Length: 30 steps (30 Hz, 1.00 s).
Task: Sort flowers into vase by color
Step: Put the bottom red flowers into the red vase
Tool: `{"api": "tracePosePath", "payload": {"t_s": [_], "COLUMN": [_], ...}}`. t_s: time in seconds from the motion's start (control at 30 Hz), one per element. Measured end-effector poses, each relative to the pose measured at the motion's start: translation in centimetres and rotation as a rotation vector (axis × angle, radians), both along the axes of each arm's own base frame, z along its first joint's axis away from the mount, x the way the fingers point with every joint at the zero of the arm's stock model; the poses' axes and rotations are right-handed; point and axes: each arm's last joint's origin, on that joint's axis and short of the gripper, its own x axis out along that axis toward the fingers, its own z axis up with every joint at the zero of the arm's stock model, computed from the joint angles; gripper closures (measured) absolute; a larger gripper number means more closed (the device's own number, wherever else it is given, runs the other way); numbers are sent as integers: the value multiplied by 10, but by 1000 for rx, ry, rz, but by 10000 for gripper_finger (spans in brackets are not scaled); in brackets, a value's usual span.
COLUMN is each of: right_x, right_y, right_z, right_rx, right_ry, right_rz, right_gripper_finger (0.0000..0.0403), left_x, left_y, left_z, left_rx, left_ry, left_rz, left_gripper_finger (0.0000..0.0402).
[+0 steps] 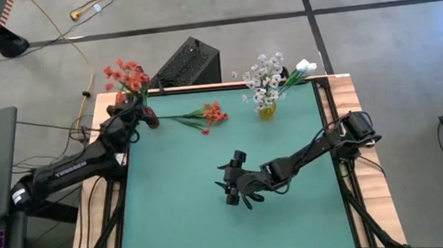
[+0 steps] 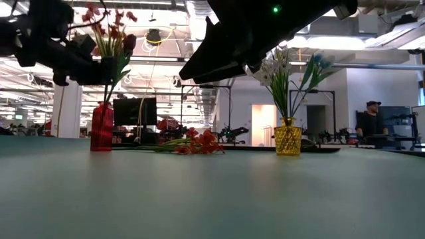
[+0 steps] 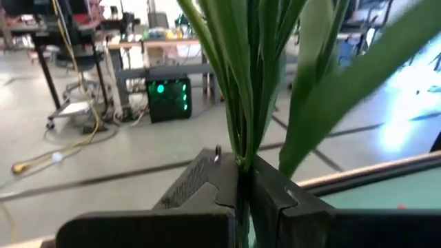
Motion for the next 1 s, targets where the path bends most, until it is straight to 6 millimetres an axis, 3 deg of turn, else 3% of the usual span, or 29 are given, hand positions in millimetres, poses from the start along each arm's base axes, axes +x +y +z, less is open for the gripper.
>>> {"api": "tracePosePath", "payload": {"t_s": [0.3, 0.57, 1.0], "right_x": [0, 0, 0], "right_y": [0, 0, 1], "right_z": [0, 0, 0], "right_rx": [5, 5, 10], "right_ry": [2, 2, 4], "right_rz": [9, 9, 19], "right_gripper_finger": [133, 133, 133], "left_x": [8, 7, -2], "left_y": [6, 7, -3], "left_z": [-14, -15, -19], "left_rx": [-89, -93, -177], "left_ry": [22, 21, 41], "left_rz": [12, 24, -45], "left_gripper_finger": [401, 392, 238]}}
